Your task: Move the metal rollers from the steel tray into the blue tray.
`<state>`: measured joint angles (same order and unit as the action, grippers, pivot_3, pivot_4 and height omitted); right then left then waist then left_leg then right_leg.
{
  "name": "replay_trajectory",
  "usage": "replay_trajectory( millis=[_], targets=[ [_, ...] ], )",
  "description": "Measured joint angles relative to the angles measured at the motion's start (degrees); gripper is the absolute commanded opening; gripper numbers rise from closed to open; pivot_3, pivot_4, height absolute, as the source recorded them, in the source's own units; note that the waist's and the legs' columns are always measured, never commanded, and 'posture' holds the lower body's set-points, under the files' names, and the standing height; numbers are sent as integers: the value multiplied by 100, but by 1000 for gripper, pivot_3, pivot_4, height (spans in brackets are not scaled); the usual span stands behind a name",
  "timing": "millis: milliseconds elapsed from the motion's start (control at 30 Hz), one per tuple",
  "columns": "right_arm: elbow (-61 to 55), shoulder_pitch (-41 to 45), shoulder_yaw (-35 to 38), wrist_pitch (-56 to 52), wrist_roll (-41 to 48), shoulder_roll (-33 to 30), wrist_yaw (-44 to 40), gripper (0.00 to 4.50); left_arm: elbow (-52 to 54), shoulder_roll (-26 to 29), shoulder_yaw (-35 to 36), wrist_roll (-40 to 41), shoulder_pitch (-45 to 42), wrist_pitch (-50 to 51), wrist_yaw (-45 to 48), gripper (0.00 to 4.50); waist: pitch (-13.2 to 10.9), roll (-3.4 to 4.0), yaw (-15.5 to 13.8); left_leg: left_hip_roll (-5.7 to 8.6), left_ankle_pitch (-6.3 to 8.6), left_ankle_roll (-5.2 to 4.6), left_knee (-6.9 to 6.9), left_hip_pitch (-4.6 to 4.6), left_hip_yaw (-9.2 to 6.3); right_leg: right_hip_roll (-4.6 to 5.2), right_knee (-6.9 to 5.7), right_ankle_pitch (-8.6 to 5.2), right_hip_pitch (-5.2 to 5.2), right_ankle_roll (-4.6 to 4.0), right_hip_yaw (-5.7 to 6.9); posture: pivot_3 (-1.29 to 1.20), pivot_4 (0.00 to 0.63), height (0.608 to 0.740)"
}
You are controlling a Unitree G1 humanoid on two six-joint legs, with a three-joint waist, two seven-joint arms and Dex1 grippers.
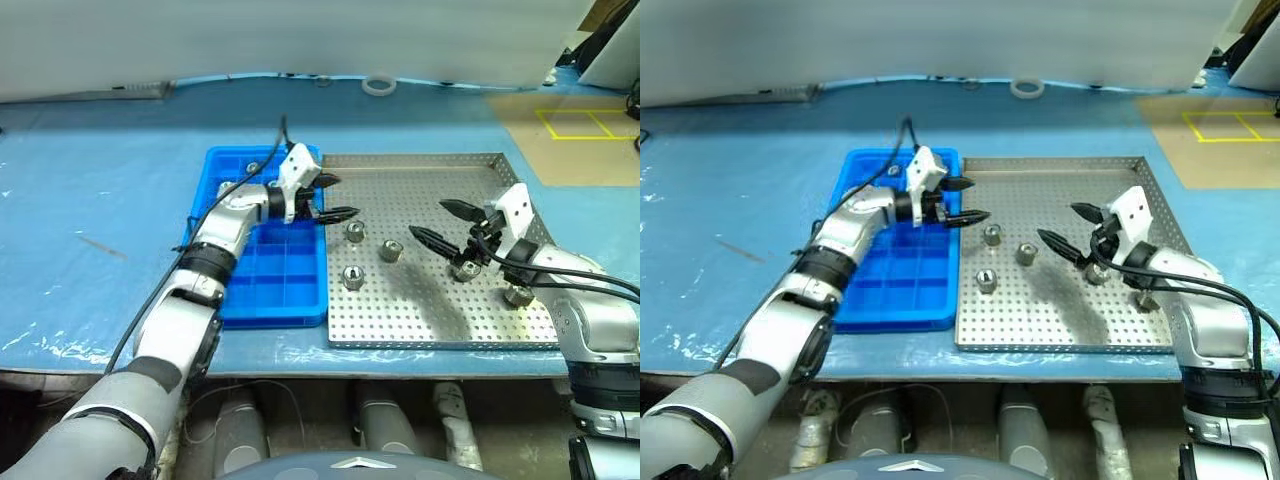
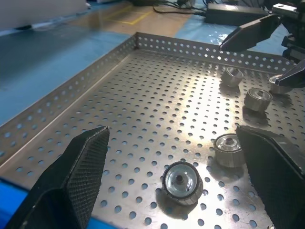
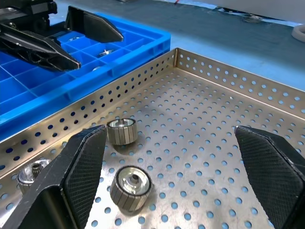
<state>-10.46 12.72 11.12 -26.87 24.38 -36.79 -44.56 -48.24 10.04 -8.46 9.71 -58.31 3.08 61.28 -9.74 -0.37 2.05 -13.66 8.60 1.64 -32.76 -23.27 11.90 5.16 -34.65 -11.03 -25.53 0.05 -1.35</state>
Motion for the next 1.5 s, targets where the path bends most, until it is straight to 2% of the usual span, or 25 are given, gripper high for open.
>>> replay_trajectory(
  millis=[167,333,500,700,833,1100,1433,1500],
  targets=[
    [-344,-345,73,-69,35,4,222,4500,-953,-238,-243,-443,-611,-229,210,4486,0,-1,77,2,5,-8,-2,-6,0,1,11,0,0,1,0,-600,150,740],
    [-681,-635,183,-113,61,122,547,4500,-1835,-354,-569,-1169,-982,-567,-66,4486,-1,-2,241,4,11,-17,-7,-16,-3,1,19,-2,-2,4,4,-646,150,740],
    [-834,-1005,198,-125,38,140,730,4500,-2260,-419,-897,-1844,-1221,-881,-471,4486,-1,-2,371,5,22,-34,-24,-37,-9,4,34,-1,-3,5,23,-666,150,740],
    [-865,-1051,198,-124,25,133,870,4500,-2551,-595,-1246,-2500,-1349,-1091,-686,4486,0,-1,546,14,35,-57,-27,-49,-11,16,96,21,22,37,49,-682,150,740],
    [-914,-1111,197,-125,13,132,933,4500,-2654,-690,-1330,-2726,-1422,-1144,-732,3304,0,-1,669,23,42,-68,-29,-54,-13,26,105,21,26,36,54,-691,150,740],
    [-1062,-1141,196,-125,13,135,1045,4500,-2756,-697,-1306,-2937,-1468,-1177,-798,633,0,-1,843,29,43,-70,-34,-56,-19,38,108,21,35,37,69,-688,150,740],
    [-1041,-1001,141,-127,20,152,1036,4500,-2727,-506,-256,-2156,-1472,-786,-511,633,0,-1,972,42,41,-79,-34,-72,-35,67,109,21,35,36,111,-630,150,740],
    [-1016,-927,102,-127,20,161,1006,4500,-2682,-464,-170,-2071,-1473,-769,-450,1241,0,-1,971,52,42,-84,-34,-74,-35,81,109,21,35,36,115,-617,150,740]
  ],
)
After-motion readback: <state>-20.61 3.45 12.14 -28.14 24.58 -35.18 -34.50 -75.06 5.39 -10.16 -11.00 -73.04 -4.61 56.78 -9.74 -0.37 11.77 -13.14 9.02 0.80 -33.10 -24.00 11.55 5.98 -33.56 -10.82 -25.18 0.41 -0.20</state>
